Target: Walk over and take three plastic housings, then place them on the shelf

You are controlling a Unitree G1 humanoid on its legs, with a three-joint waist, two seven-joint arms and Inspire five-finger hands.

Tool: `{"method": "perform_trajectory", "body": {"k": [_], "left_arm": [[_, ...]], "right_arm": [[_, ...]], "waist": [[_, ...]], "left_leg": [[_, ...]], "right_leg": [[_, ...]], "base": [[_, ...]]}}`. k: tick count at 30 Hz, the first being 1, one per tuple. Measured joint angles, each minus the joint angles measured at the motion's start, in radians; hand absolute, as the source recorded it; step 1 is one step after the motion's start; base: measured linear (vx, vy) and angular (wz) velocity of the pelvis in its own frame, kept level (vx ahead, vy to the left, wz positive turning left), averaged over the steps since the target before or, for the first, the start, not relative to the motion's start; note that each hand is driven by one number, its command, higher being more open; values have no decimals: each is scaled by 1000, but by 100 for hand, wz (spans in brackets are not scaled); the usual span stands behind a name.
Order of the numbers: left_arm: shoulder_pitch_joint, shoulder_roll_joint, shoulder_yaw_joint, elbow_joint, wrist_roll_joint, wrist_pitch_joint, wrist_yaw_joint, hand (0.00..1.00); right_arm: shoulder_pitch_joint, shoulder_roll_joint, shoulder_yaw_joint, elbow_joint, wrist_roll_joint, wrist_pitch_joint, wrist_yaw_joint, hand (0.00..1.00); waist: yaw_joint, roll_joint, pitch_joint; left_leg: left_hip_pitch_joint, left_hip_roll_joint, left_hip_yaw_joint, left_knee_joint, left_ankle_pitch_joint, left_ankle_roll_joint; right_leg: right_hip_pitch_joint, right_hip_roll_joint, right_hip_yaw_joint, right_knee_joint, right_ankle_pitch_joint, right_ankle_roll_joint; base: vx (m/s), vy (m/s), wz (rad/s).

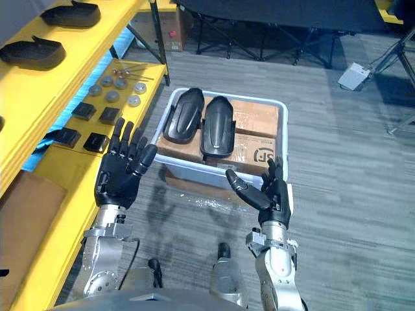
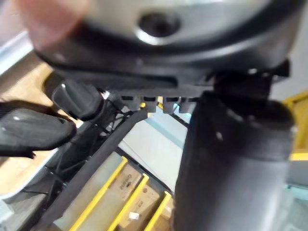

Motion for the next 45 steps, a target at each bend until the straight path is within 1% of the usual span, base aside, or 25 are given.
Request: {"method": "perform_trajectory", "body": {"k": [3, 6, 8, 9, 11, 13, 15, 18, 19, 21, 23, 24, 25, 26, 27, 28, 29, 31, 33, 34, 37, 38, 39, 42, 45], "left_arm": [[3, 29, 33, 36, 119, 68, 38, 100], [-12, 36, 42, 40, 132, 83, 37, 100], [-38, 36, 39, 40, 155, 97, 29, 100], [-58, 40, 36, 40, 168, 112, 22, 100], [-73, 40, 33, 40, 168, 127, 4, 100], [-86, 51, 29, 40, 168, 142, -9, 100], [-90, 79, 13, 43, 167, 157, -29, 100], [-90, 83, 6, 58, 165, 164, -62, 100], [-97, 86, -7, 75, 162, 164, -69, 100], [-103, 88, -18, 114, 159, 164, -82, 100], [-120, 87, -40, 154, 159, 164, -86, 100], [-130, 86, -56, 172, 158, 164, -87, 100], [-137, 85, -62, 179, 158, 163, -88, 100], [-150, 82, -70, 190, 158, 163, -88, 100], [-161, 78, -74, 199, 157, 162, -87, 100], [-182, 70, -81, 216, 153, 162, -84, 100], [-201, 66, -95, 242, 150, 161, -75, 100], [-225, 63, -107, 285, 150, 161, -56, 100], [-239, 54, -121, 327, 150, 161, -38, 100], [-245, 53, -133, 362, 149, 161, -14, 100], [-256, 37, -160, 397, 119, 159, 8, 100], [-256, 35, -167, 412, 105, 154, 24, 100], [-266, 23, -179, 439, 84, 146, 35, 100], [-290, 0, -207, 495, 80, 135, 55, 100], [-301, -24, -243, 518, 55, 114, 73, 100]], "right_arm": [[-30, 0, -3, 39, 2, 6, -60, 100], [-107, 1, -35, 77, -3, 8, -109, 100], [-239, -3, -98, 183, -5, 8, -133, 100], [-319, -15, -135, 254, -4, 9, -153, 100], [-436, -67, -167, 355, -4, 12, -191, 100], [-552, -127, -184, 454, -4, 15, -217, 100], [-682, -211, -192, 552, -2, 29, -221, 100], [-805, -292, -186, 642, 8, 36, -204, 100], [-855, -322, -180, 682, 41, 36, -183, 100], [-924, -356, -160, 747, 67, 37, -143, 100], [-974, -388, -127, 800, 83, 39, -109, 100], [-1028, -406, -99, 844, 82, 58, -86, 100], [-1045, -413, -90, 858, 82, 69, -79, 100], [-1075, -426, -67, 890, 82, 95, -75, 100], [-1089, -432, -60, 909, 82, 108, -75, 100], [-1117, -439, -54, 954, 83, 131, -75, 100], [-1148, -442, -53, 1008, 84, 169, -78, 100], [-1174, -452, -53, 1062, 85, 209, -82, 100], [-1187, -475, -51, 1067, 85, 222, -87, 100], [-1242, -498, -42, 1094, 85, 253, -96, 100], [-1300, -534, -42, 1136, 83, 275, -129, 100], [-1325, -542, -41, 1150, 80, 286, -146, 100], [-1341, -555, -41, 1165, 74, 300, -162, 0], [-1364, -596, -33, 1189, 73, 336, -200, 0], [-1381, -680, -34, 1215, 72, 402, -220, 0]], "waist": [[3, -2, 9], [2, -6, 25], [8, -11, 62], [23, -12, 90], [35, -2, 119], [57, 6, 149], [78, 22, 174], [101, 32, 186], [113, 32, 187], [122, 39, 195], [140, 57, 205], [146, 73, 216], [148, 77, 221], [155, 86, 227], [159, 91, 234], [165, 99, 246], [174, 102, 249], [189, 109, 254], [196, 121, 260], [208, 127, 263], [223, 148, 265], [230, 149, 264], [239, 151, 262], [259, 156, 259], [282, 180, 243]], "left_leg": [[-7, -8, -8, 26, 2, -2], [-34, -15, -30, 38, -3, 5], [-60, -15, -45, 61, -8, 10], [-66, -15, -49, 75, -11, 11], [-95, -16, -69, 101, -16, 15], [-109, -19, -83, 114, -18, 15], [-129, -23, -105, 128, -18, 16], [-160, -27, -129, 146, -19, 19], [-181, -29, -134, 153, -20, 20], [-203, -29, -143, 175, -25, 24], [-217, -29, -160, 204, -37, 23], [-238, -29, -169, 234, -50, 30], [-246, -30, -169, 245, -54, 30], [-269, -30, -177, 270, -63, 32], [-276, -30, -182, 282, -70, 33], [-292, -29, -188, 305, -78, 37], [-318, -30, -190, 328, -85, 41], [-339, -31, -190, 346, -87, 45], [-349, -34, -194, 356, -89, 47], [-359, -37, -189, 357, -91, 45], [-377, -41, -190, 364, -93, 45], [-392, -46, -190, 367, -92, 47], [-405, -49, -189, 370, -90, 48], [-422, -53, -185, 375, -89, 49], [-452, -66, -185, 384, -87, 52]], "right_leg": [[43, 8, 2, -109, 81, 5], [60, 9, -5, -167, 118, 5], [66, 11, -14, -199, 143, 6], [71, 11, -16, -210, 152, 5], [71, 11, -31, -222, 162, 3], [70, 10, -36, -226, 170, 4], [67, 9, -51, -226, 180, 7], [51, 7, -62, -225, 181, 8], [35, 7, -62, -224, 186, 8], [21, 6, -64, -217, 189, 12], [1, 5, -64, -189, 187, 11], [-22, 4, -65, -166, 186, 9], [-30, 3, -64, -157, 185, 9], [-51, 2, -64, -143, 185, 9], [-58, 2, -64, -135, 184, 8], [-71, 1, -64, -118, 179, 8], [-96, -3, -65, -102, 177, 7], [-116, -7, -68, -90, 172, -1], [-125, -12, -76, -84, 170, -2], [-140, -27, -107, -83, 170, -4], [-149, -41, -135, -78, 175, -8], [-171, -47, -137, -66, 177, -8], [-188, -53, -139, -56, 178, -7], [-217, -63, -142, -34, 177, -7], [-248, -81, -145, -10, 175, -5]], "base": [[32, 71, -20], [30, 32, 3], [-50, 21, 8], [-110, 12, 12], [-97, 8, 16], [-79, 8, 15], [-66, 1, 18], [-33, 9, 13], [-29, 18, 9], [-32, 45, 0], [-50, 64, -18], [-55, 60, -21], [-87, 79, -21], [-77, 66, -13], [-101, 87, -10], [-137, 109, -6], [-140, 106, -3], [-116, 76, -4], [-124, 72, -2], [-127, 77, -8], [-57, 53, -5], [-39, 65, -2], [-33, 67, -5], [-22, 43, -1], [14, 45, 4]]}}
